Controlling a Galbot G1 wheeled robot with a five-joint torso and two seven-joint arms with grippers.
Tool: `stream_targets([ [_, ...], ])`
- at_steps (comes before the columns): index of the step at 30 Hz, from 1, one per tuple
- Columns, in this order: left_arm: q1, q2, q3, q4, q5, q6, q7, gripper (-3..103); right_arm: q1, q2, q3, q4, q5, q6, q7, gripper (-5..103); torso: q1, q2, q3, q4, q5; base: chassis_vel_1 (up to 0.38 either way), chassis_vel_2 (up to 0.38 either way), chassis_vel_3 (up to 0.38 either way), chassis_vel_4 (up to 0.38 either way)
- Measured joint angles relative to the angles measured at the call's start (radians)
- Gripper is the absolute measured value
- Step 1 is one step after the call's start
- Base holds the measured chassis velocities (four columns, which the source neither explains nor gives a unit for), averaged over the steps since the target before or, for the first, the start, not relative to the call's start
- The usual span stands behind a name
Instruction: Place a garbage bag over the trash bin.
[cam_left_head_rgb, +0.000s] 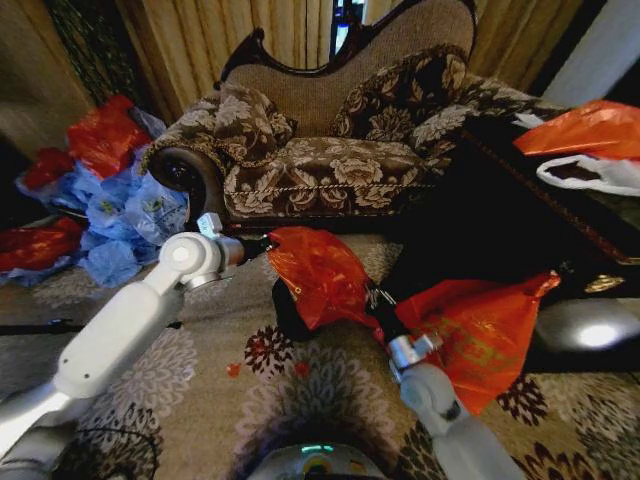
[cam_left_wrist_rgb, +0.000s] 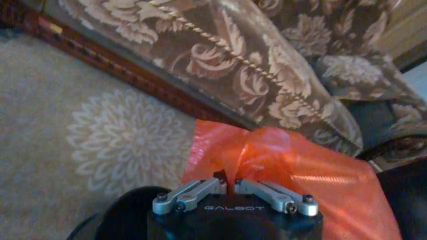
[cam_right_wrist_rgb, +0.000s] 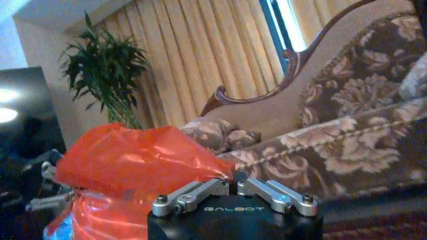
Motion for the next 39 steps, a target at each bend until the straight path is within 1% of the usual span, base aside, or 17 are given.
stream_targets([
  [2, 0.000, 0.003, -0.001, -0.001, 0.010, -0.007, 0.019, 0, 0.029, -0.001, -0.011, -0.006, 0.010, -0.002, 0.004, 0, 0.000, 0.000, 0.000, 0.0000, 0.0000, 0.000, 0.000, 0.000, 0.000],
  [5, -0.005, 0.010, -0.002, 0.001, 0.058, -0.022, 0.085, 0, 0.095, 0.000, -0.026, -0.023, 0.037, -0.007, 0.013, 0, 0.000, 0.000, 0.000, -0.0002, 0.0000, 0.000, 0.000, 0.000, 0.000],
  [8, -0.010, 0.011, -0.002, 0.007, 0.080, -0.026, 0.110, 0, 0.120, -0.001, -0.028, -0.029, 0.052, -0.009, 0.016, 0, 0.000, 0.000, 0.000, -0.0001, 0.0001, 0.000, 0.000, 0.000, 0.000],
  [11, -0.030, 0.014, -0.001, 0.035, 0.142, -0.042, 0.179, 0, 0.177, 0.000, -0.040, -0.034, 0.101, -0.016, 0.037, 0, 0.000, 0.000, 0.000, -0.0003, 0.0000, 0.000, 0.000, 0.000, 0.000],
  [13, -0.032, 0.019, -0.001, 0.039, 0.154, -0.042, 0.193, 0, 0.185, 0.002, -0.047, -0.033, 0.117, -0.019, 0.048, 0, 0.000, 0.000, 0.000, -0.0003, 0.0000, 0.000, 0.000, 0.000, 0.000],
  [16, 0.010, 0.070, -0.023, 0.028, 0.174, -0.034, 0.212, 0, 0.141, 0.012, -0.070, 0.000, 0.154, -0.031, 0.073, 0, 0.000, 0.000, 0.000, -0.0004, 0.0000, 0.000, 0.000, 0.000, 0.000],
  [17, 0.010, 0.070, -0.023, 0.028, 0.174, -0.034, 0.212, 0, 0.141, 0.012, -0.070, 0.000, 0.154, -0.031, 0.073, 0, 0.000, 0.000, 0.000, -0.0004, 0.0000, 0.000, 0.000, 0.000, 0.000],
  [21, 0.122, 0.129, -0.099, -0.012, 0.199, -0.024, 0.235, 0, 0.042, 0.028, -0.092, 0.016, 0.150, -0.032, 0.073, 0, 0.000, 0.000, 0.000, -0.0001, 0.0001, 0.000, 0.000, 0.000, 0.000],
  [24, 0.248, 0.158, -0.186, -0.059, 0.183, -0.014, 0.226, 0, -0.031, 0.044, -0.115, 0.025, 0.139, -0.028, 0.072, 0, 0.000, 0.000, 0.000, -0.0003, 0.0002, 0.000, 0.000, 0.000, 0.000],
  [25, 0.248, 0.158, -0.186, -0.059, 0.183, -0.014, 0.226, 0, -0.031, 0.044, -0.115, 0.025, 0.139, -0.028, 0.072, 0, 0.000, 0.000, 0.000, -0.0003, 0.0002, 0.000, 0.000, 0.000, 0.000],
  [27, 0.365, 0.166, -0.273, -0.112, 0.119, -0.009, 0.190, 0, -0.059, 0.049, -0.131, 0.038, 0.159, -0.034, 0.079, 0, 0.000, 0.000, 0.000, -0.0002, -0.0004, 0.000, 0.000, 0.000, 0.000],
  [28, 0.365, 0.166, -0.273, -0.112, 0.119, -0.009, 0.190, 0, -0.059, 0.049, -0.131, 0.038, 0.159, -0.034, 0.079, 0, 0.000, 0.000, 0.000, -0.0002, -0.0004, 0.000, 0.000, 0.000, 0.000],
  [31, 0.473, 0.168, -0.366, -0.161, 0.021, 0.012, 0.129, 0, -0.048, 0.038, -0.142, 0.061, 0.217, -0.058, 0.110, 0, 0.000, 0.000, 0.000, -0.0003, 0.0001, 0.000, 0.000, 0.000, 0.000],
  [32, 0.473, 0.168, -0.366, -0.161, 0.021, 0.012, 0.129, 0, -0.048, 0.038, -0.142, 0.061, 0.217, -0.058, 0.110, 0, 0.000, 0.000, 0.000, -0.0003, 0.0001, 0.000, 0.000, 0.000, 0.000],
  [35, 0.529, 0.135, -0.388, -0.175, -0.069, 0.037, 0.054, 0, -0.006, 0.015, -0.153, 0.088, 0.305, -0.099, 0.172, 0, 0.000, 0.000, 0.000, 0.0001, -0.0001, 0.000, 0.000, 0.000, 0.000],
  [36, 0.529, 0.135, -0.388, -0.175, -0.069, 0.037, 0.054, 0, -0.006, 0.015, -0.153, 0.088, 0.305, -0.099, 0.172, 0, 0.000, 0.000, 0.000, 0.0001, -0.0001, 0.000, 0.000, 0.000, 0.000],
  [39, 0.540, 0.076, -0.389, -0.177, -0.128, 0.039, -0.002, 0, 0.009, -0.012, -0.155, 0.110, 0.355, -0.142, 0.220, 0, 0.000, 0.000, 0.000, -0.0002, 0.0000, 0.000, 0.000, 0.000, 0.000],
])
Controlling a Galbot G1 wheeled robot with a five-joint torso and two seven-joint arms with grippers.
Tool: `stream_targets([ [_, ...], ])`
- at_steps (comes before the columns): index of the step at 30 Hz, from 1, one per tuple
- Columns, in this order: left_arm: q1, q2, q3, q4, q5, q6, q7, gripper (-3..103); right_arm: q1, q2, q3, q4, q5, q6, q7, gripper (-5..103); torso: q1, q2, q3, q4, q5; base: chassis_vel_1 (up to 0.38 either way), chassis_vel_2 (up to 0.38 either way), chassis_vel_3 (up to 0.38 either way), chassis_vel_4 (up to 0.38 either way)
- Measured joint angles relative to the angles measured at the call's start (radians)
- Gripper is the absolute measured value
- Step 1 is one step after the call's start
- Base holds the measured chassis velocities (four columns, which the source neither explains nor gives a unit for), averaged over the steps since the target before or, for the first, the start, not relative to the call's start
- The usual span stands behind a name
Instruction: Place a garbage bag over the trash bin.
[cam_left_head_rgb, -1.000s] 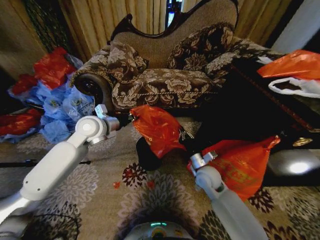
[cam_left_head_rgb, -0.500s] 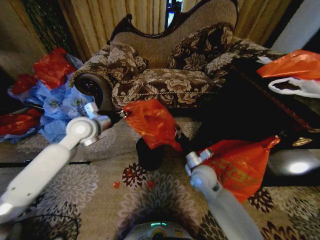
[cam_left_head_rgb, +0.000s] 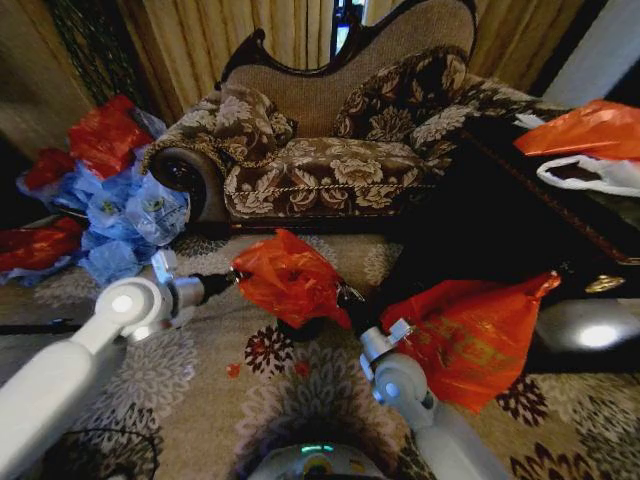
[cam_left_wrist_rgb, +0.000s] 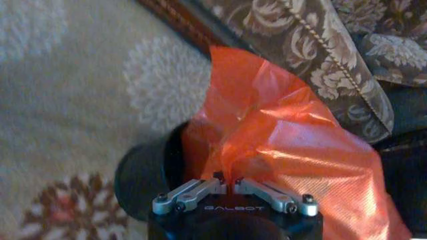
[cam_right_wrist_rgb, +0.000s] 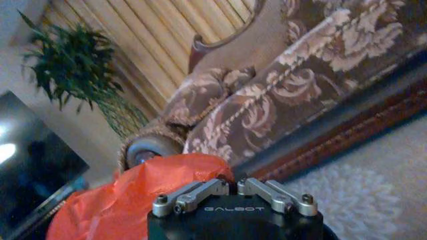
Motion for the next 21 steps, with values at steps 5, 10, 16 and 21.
stream_targets([
  [5, -0.033, -0.033, -0.005, -0.023, -0.065, -0.029, -0.045, 0, 0.020, -0.023, 0.011, 0.008, 0.041, -0.011, 0.021, 0, 0.000, 0.000, 0.000, -0.0001, 0.0003, 0.000, 0.000, 0.000, 0.000],
  [10, -0.042, -0.008, -0.051, -0.054, -0.135, -0.058, -0.085, 0, 0.092, -0.069, 0.030, 0.032, 0.165, -0.044, 0.068, 0, 0.000, 0.000, 0.000, -0.0003, 0.0004, 0.000, 0.000, 0.000, 0.000],
  [16, 0.040, 0.019, -0.161, -0.062, -0.186, -0.063, -0.096, 0, 0.178, -0.093, 0.021, 0.028, 0.228, -0.087, 0.110, 0, 0.000, 0.000, 0.000, 0.0001, 0.0001, 0.000, 0.000, 0.000, 0.000],
  [21, 0.017, 0.041, -0.194, -0.018, -0.226, -0.063, -0.106, 0, 0.287, -0.103, -0.006, 0.018, 0.323, -0.131, 0.163, 0, 0.000, 0.000, 0.000, 0.0000, -0.0002, 0.000, 0.000, 0.000, 0.000],
])
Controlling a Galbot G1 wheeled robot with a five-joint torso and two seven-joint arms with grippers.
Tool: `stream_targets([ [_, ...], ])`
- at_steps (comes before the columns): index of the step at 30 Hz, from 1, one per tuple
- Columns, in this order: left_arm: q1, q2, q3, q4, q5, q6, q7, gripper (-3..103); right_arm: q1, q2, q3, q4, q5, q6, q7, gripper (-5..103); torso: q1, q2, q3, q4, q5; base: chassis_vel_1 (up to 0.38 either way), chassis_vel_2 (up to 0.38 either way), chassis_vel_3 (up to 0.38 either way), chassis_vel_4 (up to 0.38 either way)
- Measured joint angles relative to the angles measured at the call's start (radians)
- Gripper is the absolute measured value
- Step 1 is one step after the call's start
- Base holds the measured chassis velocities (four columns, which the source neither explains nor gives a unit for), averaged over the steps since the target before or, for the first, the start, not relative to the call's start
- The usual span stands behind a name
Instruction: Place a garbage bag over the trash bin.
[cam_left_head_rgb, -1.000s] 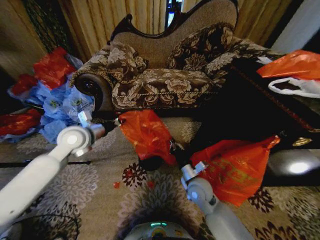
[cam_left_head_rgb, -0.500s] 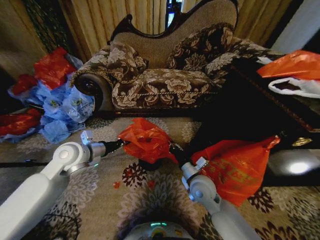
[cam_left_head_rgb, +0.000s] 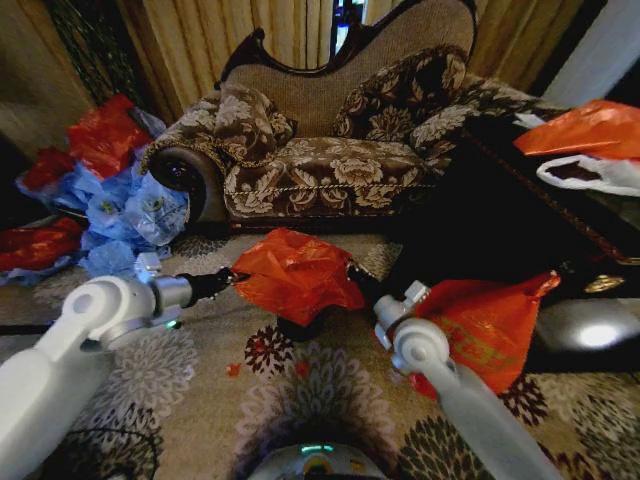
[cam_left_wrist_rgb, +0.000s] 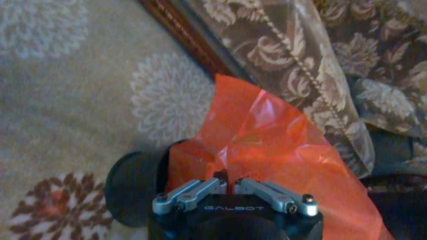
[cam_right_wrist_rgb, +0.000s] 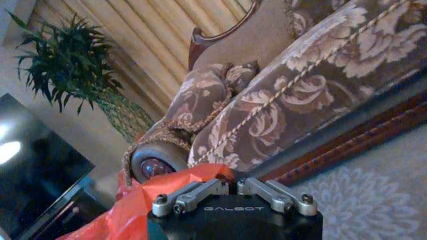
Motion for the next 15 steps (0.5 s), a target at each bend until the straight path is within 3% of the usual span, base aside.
stream_targets([
  [6, -0.125, 0.051, 0.069, 0.001, -0.091, 0.001, -0.025, 0, 0.156, -0.021, -0.023, -0.016, 0.140, -0.096, 0.097, 0, 0.000, 0.000, 0.000, -0.0001, 0.0007, 0.000, 0.000, 0.000, 0.000],
  [9, -0.139, 0.049, 0.102, 0.023, -0.097, 0.015, -0.040, 0, 0.181, -0.027, -0.024, -0.027, 0.167, -0.134, 0.125, 0, 0.000, 0.000, 0.000, -0.0002, 0.0004, 0.000, 0.000, 0.000, 0.000],
  [12, -0.107, 0.025, 0.122, 0.038, -0.079, 0.029, -0.057, 0, 0.168, -0.030, -0.030, -0.036, 0.173, -0.165, 0.137, 0, 0.000, 0.000, 0.000, -0.0001, 0.0003, 0.000, 0.000, 0.000, 0.000],
  [15, -0.051, -0.042, 0.147, 0.045, -0.019, 0.033, -0.086, 0, 0.114, -0.012, -0.046, -0.056, 0.150, -0.189, 0.146, 0, 0.000, 0.000, 0.000, -0.0002, 0.0004, 0.000, 0.000, 0.000, 0.000],
])
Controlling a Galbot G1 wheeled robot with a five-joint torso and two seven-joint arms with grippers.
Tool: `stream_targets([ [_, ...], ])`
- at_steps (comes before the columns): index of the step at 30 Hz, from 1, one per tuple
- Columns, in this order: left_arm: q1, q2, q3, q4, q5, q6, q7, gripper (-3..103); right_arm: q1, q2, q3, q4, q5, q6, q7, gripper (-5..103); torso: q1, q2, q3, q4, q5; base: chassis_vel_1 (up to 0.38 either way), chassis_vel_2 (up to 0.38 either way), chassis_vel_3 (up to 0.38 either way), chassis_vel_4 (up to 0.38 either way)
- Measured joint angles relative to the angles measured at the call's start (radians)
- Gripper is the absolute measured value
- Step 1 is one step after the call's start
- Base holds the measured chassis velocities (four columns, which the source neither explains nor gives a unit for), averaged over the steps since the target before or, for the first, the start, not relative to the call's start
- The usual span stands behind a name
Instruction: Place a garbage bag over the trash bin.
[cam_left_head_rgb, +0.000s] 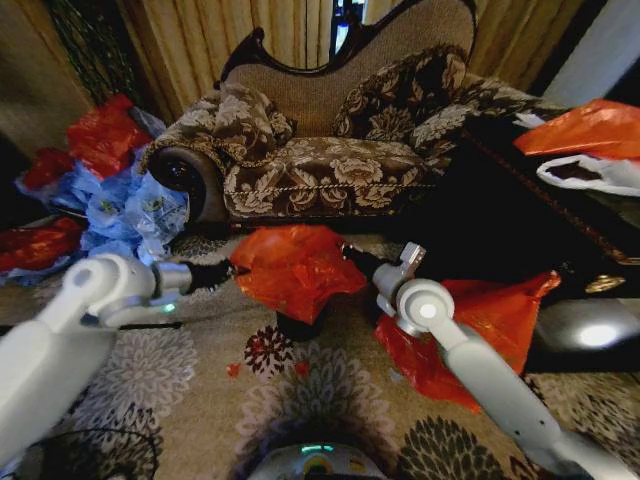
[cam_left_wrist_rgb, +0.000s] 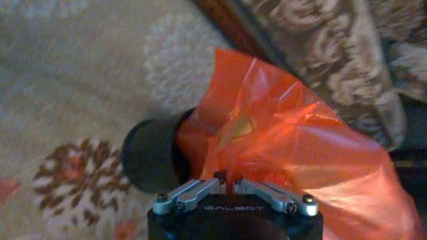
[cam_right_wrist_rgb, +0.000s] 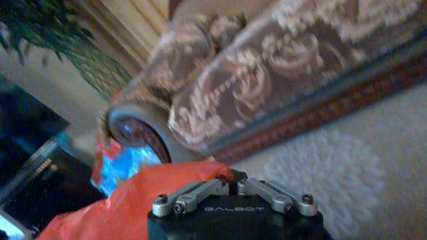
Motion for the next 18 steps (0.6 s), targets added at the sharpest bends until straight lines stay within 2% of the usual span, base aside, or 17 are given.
stream_targets([
  [4, 0.007, -0.043, 0.029, 0.025, 0.044, 0.000, -0.005, 0, -0.002, 0.020, -0.021, -0.025, -0.024, -0.003, 0.013, 0, 0.000, 0.000, 0.000, 0.0001, 0.0003, 0.000, 0.000, 0.000, 0.000],
  [10, -0.065, -0.169, 0.151, 0.139, 0.171, -0.007, -0.005, 0, 0.052, 0.066, -0.077, -0.129, -0.080, -0.006, 0.044, 0, 0.000, 0.000, 0.000, 0.0000, 0.0000, 0.000, 0.000, 0.000, 0.000],
  [12, -0.078, -0.188, 0.162, 0.155, 0.185, -0.008, -0.004, 0, 0.059, 0.071, -0.085, -0.146, -0.092, -0.006, 0.044, 0, 0.000, 0.000, 0.000, 0.0001, 0.0000, 0.000, 0.000, 0.000, 0.000],
  [13, -0.111, -0.228, 0.180, 0.194, 0.205, -0.008, -0.001, 0, 0.073, 0.080, -0.098, -0.180, -0.121, -0.006, 0.043, 0, 0.000, 0.000, 0.000, 0.0002, -0.0002, 0.000, 0.000, 0.000, 0.000],
  [18, -0.179, -0.282, 0.200, 0.283, 0.233, -0.001, 0.012, 0, 0.108, 0.105, -0.120, -0.253, -0.163, -0.005, 0.034, 0, 0.000, 0.000, 0.000, 0.0000, 0.0000, 0.000, 0.000, 0.000, 0.000],
])
